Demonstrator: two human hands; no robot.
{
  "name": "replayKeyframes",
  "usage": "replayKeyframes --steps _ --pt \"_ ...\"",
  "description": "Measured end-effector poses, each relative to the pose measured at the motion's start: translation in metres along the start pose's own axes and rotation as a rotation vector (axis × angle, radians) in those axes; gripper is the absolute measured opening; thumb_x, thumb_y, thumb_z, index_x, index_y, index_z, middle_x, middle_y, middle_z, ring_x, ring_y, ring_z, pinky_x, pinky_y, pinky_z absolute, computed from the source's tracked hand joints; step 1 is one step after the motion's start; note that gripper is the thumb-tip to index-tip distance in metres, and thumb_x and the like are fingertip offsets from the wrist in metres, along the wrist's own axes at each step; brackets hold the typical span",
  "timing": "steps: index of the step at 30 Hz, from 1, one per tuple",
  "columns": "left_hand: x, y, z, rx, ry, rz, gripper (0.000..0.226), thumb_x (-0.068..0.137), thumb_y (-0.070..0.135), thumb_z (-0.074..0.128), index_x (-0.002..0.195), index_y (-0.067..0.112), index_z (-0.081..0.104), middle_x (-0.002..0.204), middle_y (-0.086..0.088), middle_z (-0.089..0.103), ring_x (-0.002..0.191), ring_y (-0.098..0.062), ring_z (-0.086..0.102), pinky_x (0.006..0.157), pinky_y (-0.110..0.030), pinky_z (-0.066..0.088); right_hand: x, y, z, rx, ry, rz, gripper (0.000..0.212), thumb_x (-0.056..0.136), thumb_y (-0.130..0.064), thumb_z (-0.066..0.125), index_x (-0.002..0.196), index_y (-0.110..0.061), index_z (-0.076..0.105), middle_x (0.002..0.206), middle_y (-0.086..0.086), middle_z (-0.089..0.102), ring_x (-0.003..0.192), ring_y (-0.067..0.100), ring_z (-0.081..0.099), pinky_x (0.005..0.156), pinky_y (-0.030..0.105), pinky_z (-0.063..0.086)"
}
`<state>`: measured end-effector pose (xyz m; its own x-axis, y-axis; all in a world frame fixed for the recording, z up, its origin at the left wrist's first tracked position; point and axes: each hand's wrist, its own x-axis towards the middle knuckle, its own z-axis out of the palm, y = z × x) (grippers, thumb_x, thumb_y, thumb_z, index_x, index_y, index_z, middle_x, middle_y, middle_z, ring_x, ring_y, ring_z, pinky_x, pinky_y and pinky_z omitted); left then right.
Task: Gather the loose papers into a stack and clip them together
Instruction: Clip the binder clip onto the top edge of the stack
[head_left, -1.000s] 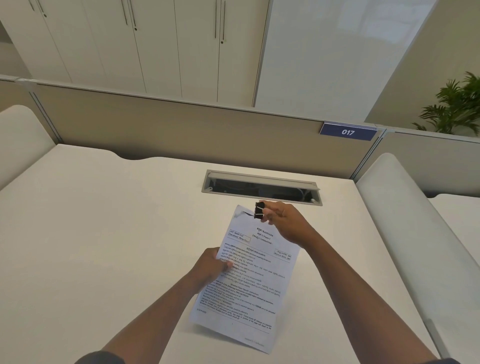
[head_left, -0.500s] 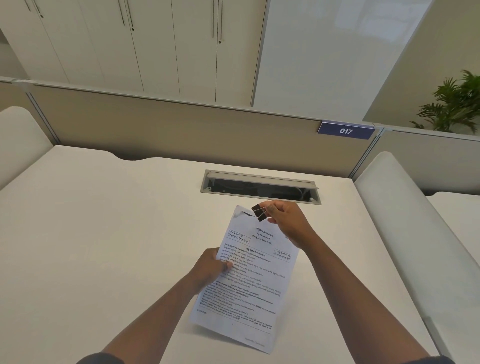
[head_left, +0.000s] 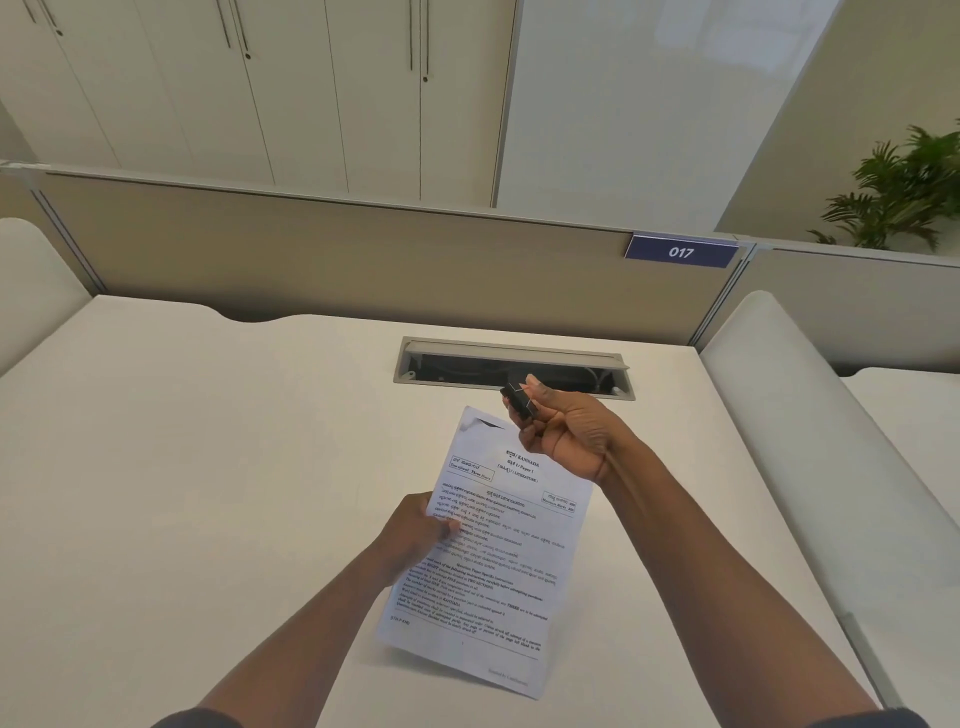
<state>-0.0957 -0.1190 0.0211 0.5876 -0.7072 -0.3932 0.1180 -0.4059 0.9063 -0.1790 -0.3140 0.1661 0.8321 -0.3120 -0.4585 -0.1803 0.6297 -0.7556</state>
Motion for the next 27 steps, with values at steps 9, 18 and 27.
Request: replayKeyframes --steps 9,18,27 --pt "0.002 -0.002 0.0 0.009 -0.008 0.01 0.016 0.09 0.013 0.065 0.103 0.02 0.069 0.104 -0.003 0.075 0.095 -0.026 0.071 0.085 -0.041 0.058 0.016 -0.001 -0.009 -0.065 0.081 -0.004 0.015 0.095 -0.01 0.059 0.094 0.003 0.067 0.097 0.018 0.063 0.069 0.017 0.045 0.055 0.022 0.049" --pt "0.004 -0.003 0.0 0.013 0.004 0.009 0.016 0.09 0.014 0.067 0.104 0.02 0.068 0.105 -0.002 0.074 0.097 -0.024 0.071 0.086 -0.04 0.057 0.034 -0.011 -0.006 -0.345 0.316 -0.136 0.009 0.087 0.005 0.065 0.09 0.0 0.072 0.081 0.013 0.068 0.067 0.017 0.053 0.061 0.026 0.044" --pt "0.008 -0.004 0.002 0.025 0.006 -0.005 0.014 0.09 0.014 0.067 0.104 0.017 0.068 0.104 -0.004 0.074 0.096 -0.025 0.071 0.088 -0.042 0.057 0.053 -0.003 0.002 -0.804 0.571 -0.399 0.008 0.084 -0.006 0.07 0.081 -0.009 0.078 0.064 -0.003 0.067 0.056 0.003 0.059 0.056 0.016 0.043"
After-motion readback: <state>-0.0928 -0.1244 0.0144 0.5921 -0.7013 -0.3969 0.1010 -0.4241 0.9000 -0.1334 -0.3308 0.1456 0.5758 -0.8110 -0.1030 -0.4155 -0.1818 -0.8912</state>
